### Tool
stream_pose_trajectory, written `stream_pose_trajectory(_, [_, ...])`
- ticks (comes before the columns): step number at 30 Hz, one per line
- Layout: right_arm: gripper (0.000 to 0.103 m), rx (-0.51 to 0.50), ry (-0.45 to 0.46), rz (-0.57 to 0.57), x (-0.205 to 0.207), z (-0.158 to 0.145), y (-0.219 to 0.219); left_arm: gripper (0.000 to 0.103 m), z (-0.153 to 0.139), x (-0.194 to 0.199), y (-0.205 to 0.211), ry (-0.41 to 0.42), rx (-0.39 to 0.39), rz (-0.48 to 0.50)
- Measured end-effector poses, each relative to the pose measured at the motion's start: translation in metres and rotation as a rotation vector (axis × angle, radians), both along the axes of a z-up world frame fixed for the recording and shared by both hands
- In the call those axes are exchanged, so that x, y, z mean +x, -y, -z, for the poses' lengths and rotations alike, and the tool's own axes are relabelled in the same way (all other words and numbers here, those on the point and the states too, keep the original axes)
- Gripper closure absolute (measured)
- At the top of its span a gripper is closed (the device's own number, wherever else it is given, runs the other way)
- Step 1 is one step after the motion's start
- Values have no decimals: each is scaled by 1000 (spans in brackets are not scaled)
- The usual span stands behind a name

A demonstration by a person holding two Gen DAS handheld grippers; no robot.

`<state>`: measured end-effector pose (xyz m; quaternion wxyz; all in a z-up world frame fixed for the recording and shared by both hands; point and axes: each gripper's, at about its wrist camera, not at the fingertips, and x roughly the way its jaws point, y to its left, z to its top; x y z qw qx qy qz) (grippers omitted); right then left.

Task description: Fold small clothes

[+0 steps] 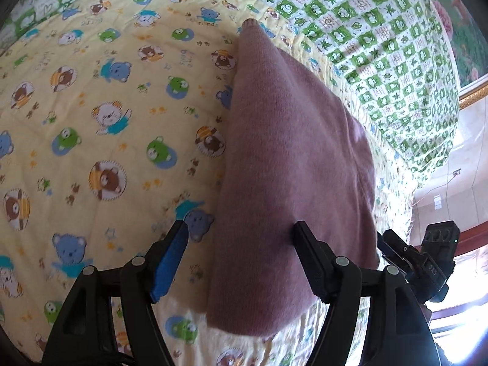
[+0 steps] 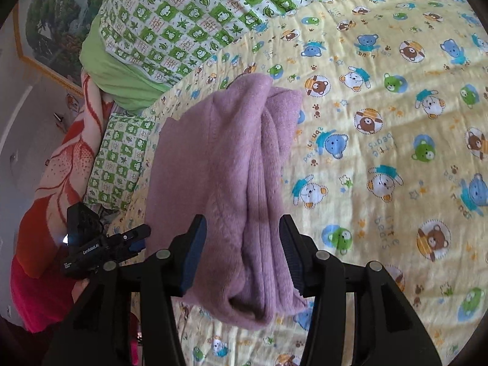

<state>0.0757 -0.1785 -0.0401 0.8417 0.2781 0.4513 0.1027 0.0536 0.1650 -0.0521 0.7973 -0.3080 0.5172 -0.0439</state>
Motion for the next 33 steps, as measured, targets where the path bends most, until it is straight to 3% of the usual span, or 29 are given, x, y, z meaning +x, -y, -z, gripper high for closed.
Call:
stream_pose_trajectory(7, [52, -93, 8, -22, -29, -4, -18, 32, 7, -20, 0, -32, 24, 18])
stream_pose_trajectory(10, [52, -178, 8, -60, -31, -4, -33, 31, 8, -25, 4, -39, 52, 34])
stream_pose_trajectory(12, [64, -203, 3, -86, -32, -1, -40, 32, 8, -26, 6, -46, 73, 42])
stream_pose_trajectory(13, [88, -213, -11, -100, -32, 2, -42, 32, 9, -26, 8, -51, 79, 45])
stream_pose_trajectory(14, [95, -236, -32, -111, -33, 5, -45, 32, 8, -27, 10, -54, 85, 48])
stream_pose_trajectory(20, [96, -266, -4, -65, -40, -2, -35, 32, 8, -26, 23, -62, 117, 86])
stream_pose_trajectory(28, [96, -287, -105, -43, -36, 39, -25, 30, 22, -27, 30, -80, 158, 113])
stream_pose_trajectory(33, [90, -260, -91, -4, -42, 29, -24, 30, 17, -30, 34, -80, 177, 113])
